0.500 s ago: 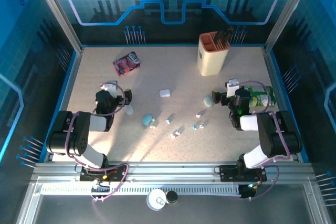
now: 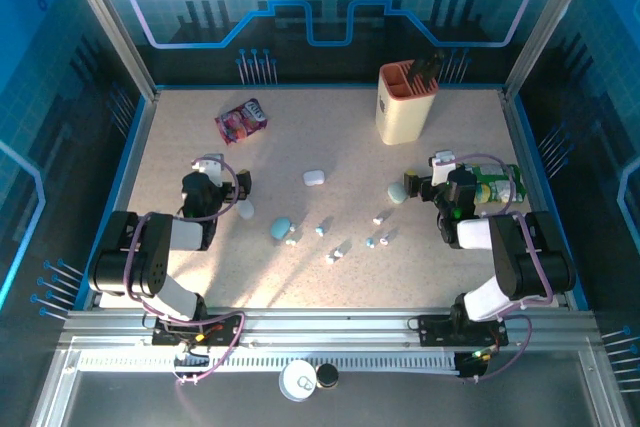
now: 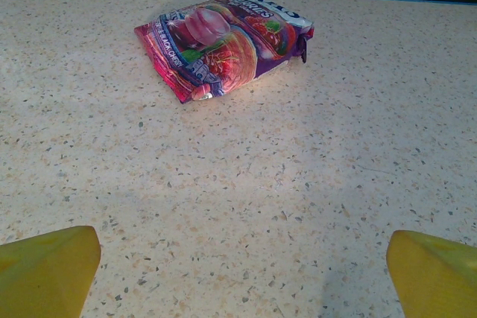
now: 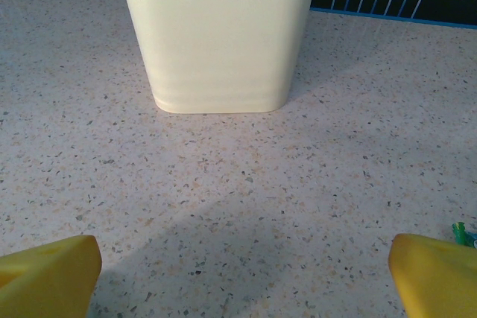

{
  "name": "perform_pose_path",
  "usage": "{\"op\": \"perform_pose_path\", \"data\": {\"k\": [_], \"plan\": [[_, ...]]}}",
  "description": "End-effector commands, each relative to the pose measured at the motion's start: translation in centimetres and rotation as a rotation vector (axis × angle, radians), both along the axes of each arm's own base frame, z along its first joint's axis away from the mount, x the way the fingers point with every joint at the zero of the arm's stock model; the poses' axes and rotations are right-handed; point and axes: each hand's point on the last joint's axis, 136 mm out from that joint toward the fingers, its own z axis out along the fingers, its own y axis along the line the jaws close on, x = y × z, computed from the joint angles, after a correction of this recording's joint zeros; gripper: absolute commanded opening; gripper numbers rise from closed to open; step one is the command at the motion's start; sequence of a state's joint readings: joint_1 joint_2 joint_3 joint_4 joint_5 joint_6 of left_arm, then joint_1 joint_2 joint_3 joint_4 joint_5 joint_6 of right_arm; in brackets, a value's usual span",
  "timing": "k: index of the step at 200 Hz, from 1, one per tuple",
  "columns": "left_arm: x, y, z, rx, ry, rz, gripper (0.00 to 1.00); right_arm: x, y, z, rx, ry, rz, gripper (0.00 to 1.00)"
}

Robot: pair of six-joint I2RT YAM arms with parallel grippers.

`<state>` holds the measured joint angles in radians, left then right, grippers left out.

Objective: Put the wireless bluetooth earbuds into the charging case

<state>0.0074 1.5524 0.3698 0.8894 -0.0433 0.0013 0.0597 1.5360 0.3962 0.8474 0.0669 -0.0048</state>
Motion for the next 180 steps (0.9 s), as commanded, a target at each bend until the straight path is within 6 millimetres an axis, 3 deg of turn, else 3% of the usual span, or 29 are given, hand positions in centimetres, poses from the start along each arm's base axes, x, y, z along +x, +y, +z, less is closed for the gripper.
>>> {"op": "perform_pose_path", "data": {"k": [1,81,124,157,180], "plan": [[0.7,-0.4,1.3,-0.009,-0.046,-0.022,0.99,0.4,0.2,0.9,-0.001,-0.037,0.009,1.0],[0.6,-0.1,1.4,-0.007,-0.051,-0.004,0.99,0.4,0.2,0.9,-0.002,-0.04,0.009,1.0],[-0.9,0.0,4.8,0.02,-0.113,0.021,0.99,-0.3,1.2,3.2,-0.043,-0.066,0.036,1.0],[-2.1,-2.6,8.7,0.082,-0.145,-0.044,0.99,-1.5,2.6,6.1,-0.075,-0.08,0.063,1.0],[-3.0,-6.5,10.4,0.096,-0.141,-0.158,0.99,-2.5,4.6,7.6,0.011,-0.066,0.136,1.0]]}}
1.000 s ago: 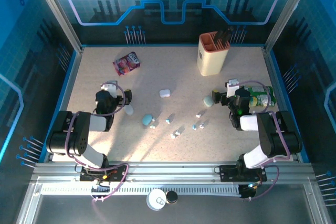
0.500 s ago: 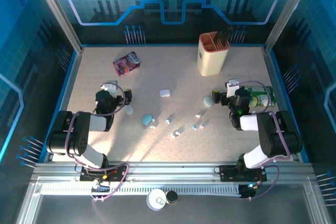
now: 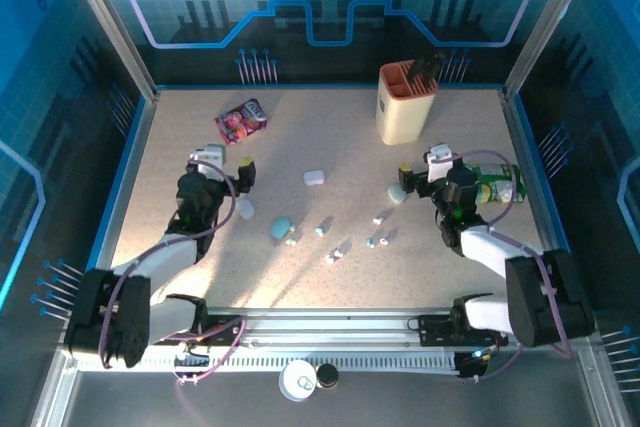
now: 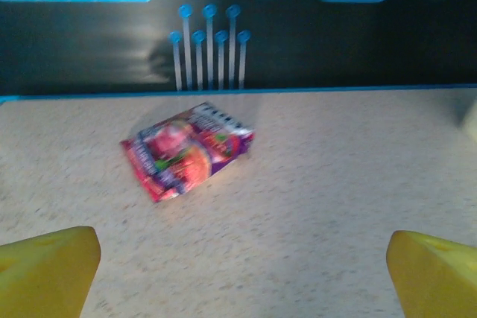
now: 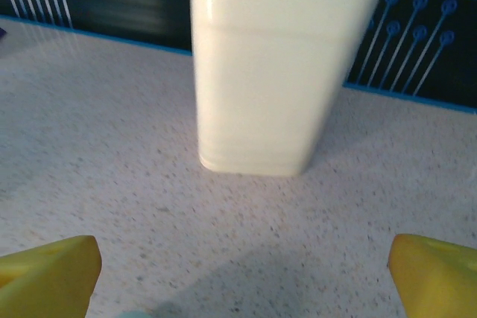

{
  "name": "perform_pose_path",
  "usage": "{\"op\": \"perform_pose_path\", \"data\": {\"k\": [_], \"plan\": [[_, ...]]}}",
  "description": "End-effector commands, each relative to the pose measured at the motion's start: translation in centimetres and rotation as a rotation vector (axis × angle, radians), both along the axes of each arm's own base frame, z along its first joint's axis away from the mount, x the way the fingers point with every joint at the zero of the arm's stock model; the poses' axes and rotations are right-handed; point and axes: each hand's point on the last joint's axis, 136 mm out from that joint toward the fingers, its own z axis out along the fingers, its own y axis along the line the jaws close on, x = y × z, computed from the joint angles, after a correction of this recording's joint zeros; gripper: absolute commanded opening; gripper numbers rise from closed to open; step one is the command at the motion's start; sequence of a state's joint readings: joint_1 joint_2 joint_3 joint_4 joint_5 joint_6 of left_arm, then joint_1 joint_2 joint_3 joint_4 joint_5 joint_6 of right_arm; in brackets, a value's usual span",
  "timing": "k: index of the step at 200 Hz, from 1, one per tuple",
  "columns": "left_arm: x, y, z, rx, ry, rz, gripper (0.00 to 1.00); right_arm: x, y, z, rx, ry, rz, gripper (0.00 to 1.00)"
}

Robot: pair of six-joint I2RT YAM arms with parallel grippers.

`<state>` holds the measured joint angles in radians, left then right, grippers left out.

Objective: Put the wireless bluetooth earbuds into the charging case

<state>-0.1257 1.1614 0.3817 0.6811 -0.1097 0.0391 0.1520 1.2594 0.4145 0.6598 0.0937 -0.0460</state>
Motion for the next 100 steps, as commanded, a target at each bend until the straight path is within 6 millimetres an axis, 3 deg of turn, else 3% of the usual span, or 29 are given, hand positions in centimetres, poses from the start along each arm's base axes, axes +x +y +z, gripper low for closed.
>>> {"op": "perform_pose_path", "data": {"k": [1,21,37,68,100], "plan": [[-0.9,-2.7,0.6,0.063,0.058,-0.073,0.99,-1.0,1.7,0.9,0.045,0.056,0.06,1.0],[-1.8,-4.9,1.0,0.059,0.138,-0.117,0.99,-1.8,2.8,1.1,0.143,0.142,0.064,1.0],[-2.5,-6.9,0.5,0.057,0.204,-0.202,0.99,-2.7,4.8,1.1,0.212,0.183,0.131,1.0],[-3.1,-9.5,-2.5,0.134,0.408,-0.343,0.99,-4.8,9.4,0.4,0.324,0.254,0.315,1.0],[-1.8,-11.8,-4.8,0.262,0.515,-0.442,0.99,-7.0,13.8,-1.0,0.312,0.314,0.473,1.0]]}}
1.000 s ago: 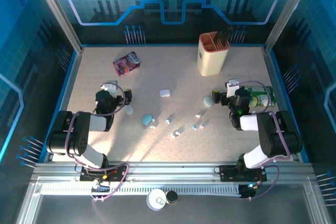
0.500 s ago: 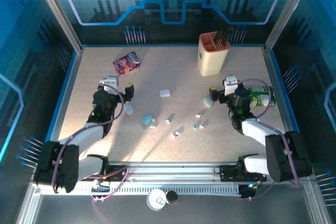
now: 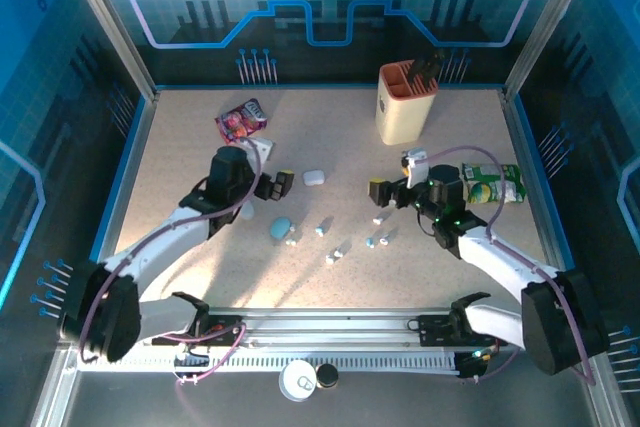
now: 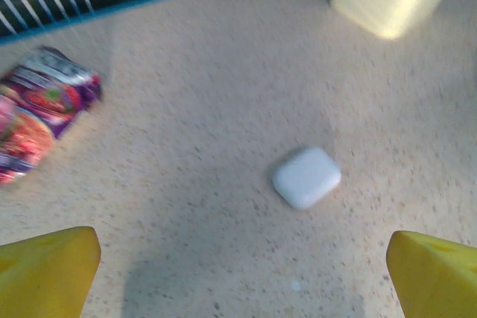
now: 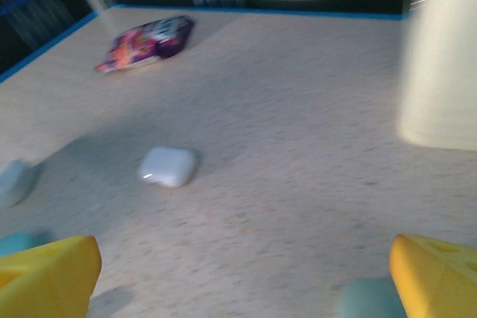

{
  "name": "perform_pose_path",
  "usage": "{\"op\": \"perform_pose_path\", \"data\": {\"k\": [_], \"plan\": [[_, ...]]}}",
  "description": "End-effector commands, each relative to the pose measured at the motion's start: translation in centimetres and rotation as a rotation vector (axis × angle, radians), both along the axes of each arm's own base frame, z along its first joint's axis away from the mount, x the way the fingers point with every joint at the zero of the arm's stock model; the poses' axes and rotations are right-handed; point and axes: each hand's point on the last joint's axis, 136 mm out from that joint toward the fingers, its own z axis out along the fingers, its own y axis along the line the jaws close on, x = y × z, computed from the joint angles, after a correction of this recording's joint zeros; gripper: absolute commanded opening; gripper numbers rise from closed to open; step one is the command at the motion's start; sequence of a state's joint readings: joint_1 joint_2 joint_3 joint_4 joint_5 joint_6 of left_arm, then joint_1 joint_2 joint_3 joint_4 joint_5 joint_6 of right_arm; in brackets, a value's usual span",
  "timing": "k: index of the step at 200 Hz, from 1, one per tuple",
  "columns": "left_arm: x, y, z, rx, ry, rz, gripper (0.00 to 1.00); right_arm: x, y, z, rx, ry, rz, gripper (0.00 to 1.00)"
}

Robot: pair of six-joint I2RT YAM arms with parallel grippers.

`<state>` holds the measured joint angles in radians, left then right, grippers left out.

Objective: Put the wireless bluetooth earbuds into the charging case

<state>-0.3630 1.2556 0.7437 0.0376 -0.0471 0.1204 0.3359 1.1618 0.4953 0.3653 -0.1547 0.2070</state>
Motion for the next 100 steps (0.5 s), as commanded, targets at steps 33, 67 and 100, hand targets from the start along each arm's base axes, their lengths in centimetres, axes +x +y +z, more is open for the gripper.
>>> {"op": "perform_pose_path", "data": {"k": [33,67,100], "plan": [[0.5,-3.7,-5.5,0.307,0.265,-0.293,0.99,-4.1,5.8,-2.9,0.046,0.119,0.227,1.0],[1.2,-5.0,-7.2,0.422,0.409,-0.45,0.99,-4.9,6.1,-3.4,0.074,0.138,0.233,1.0],[2.0,-5.3,-8.8,0.519,0.561,-0.544,0.99,-5.2,5.3,-3.4,0.058,0.121,0.207,1.0]]}}
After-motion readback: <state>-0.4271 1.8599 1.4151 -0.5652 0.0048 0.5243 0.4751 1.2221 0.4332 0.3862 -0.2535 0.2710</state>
